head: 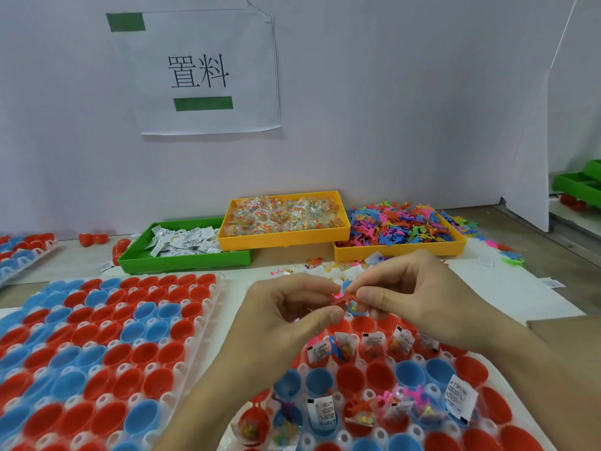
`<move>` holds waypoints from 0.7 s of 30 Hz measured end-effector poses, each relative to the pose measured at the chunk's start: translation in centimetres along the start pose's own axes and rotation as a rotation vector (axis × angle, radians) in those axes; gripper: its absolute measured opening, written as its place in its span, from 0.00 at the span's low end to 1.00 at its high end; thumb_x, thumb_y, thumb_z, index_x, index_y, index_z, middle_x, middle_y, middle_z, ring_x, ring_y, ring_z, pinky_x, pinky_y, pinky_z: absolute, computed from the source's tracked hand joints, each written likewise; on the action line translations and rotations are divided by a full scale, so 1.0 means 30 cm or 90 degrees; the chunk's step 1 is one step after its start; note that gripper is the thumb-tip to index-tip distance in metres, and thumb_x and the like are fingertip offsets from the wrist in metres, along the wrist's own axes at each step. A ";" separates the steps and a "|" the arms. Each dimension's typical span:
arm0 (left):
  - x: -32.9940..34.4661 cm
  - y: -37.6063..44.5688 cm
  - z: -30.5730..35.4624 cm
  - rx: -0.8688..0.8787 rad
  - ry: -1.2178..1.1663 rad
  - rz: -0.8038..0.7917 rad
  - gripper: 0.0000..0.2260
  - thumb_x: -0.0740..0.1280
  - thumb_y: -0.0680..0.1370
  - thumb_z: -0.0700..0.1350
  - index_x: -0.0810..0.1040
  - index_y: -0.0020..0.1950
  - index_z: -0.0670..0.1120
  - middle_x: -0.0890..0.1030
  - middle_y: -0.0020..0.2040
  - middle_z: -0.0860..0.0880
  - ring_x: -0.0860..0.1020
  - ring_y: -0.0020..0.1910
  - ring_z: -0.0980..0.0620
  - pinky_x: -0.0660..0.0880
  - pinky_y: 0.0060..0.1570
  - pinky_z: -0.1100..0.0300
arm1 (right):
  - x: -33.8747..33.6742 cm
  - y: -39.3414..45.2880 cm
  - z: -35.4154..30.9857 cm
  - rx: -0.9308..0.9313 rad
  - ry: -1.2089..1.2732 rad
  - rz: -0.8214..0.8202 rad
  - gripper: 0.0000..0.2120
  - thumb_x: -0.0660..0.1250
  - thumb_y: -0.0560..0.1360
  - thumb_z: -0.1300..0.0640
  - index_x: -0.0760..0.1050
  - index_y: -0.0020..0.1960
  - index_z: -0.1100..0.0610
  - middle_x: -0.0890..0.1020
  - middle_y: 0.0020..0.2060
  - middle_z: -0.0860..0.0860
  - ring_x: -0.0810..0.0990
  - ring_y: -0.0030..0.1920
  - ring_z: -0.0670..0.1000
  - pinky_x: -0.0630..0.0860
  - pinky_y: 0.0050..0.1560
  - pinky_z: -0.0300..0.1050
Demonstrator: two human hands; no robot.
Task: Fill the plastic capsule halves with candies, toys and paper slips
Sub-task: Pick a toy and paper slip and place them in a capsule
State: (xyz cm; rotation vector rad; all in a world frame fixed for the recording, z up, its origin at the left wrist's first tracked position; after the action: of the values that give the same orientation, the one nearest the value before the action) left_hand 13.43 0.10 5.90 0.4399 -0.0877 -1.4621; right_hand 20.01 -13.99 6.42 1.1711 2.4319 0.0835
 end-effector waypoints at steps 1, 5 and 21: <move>-0.001 -0.001 -0.004 -0.005 -0.011 0.002 0.11 0.74 0.67 0.43 0.84 0.49 0.44 0.87 0.42 0.47 0.86 0.43 0.48 0.81 0.45 0.59 | 0.001 0.000 0.003 0.003 0.003 -0.003 0.07 0.72 0.72 0.55 0.87 0.48 0.51 0.87 0.38 0.52 0.84 0.36 0.48 0.79 0.39 0.36; -0.012 0.004 -0.009 -0.010 -0.006 0.023 0.09 0.71 0.71 0.47 0.85 0.45 0.44 0.86 0.37 0.47 0.85 0.37 0.51 0.80 0.38 0.63 | 0.014 -0.005 0.012 0.019 0.013 -0.034 0.07 0.71 0.75 0.59 0.86 0.50 0.54 0.87 0.37 0.53 0.85 0.36 0.49 0.79 0.40 0.37; -0.064 0.003 0.021 0.007 0.014 0.087 0.03 0.74 0.72 0.42 0.84 0.43 0.43 0.85 0.36 0.44 0.84 0.36 0.47 0.81 0.39 0.60 | -0.025 -0.001 0.008 -0.007 0.010 0.008 0.11 0.69 0.72 0.52 0.85 0.52 0.54 0.87 0.40 0.52 0.86 0.41 0.51 0.81 0.44 0.38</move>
State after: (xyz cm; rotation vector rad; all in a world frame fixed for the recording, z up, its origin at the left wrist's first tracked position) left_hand 13.07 1.82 6.91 0.4501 -0.1056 -1.3229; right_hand 20.50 -14.61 6.47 1.1842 2.4347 0.1103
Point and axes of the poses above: each hand's wrist, its own y-axis towards the middle knuckle, its own x-axis out of the palm, z = x × y, the point moved 9 cm from there along y, towards the middle knuckle
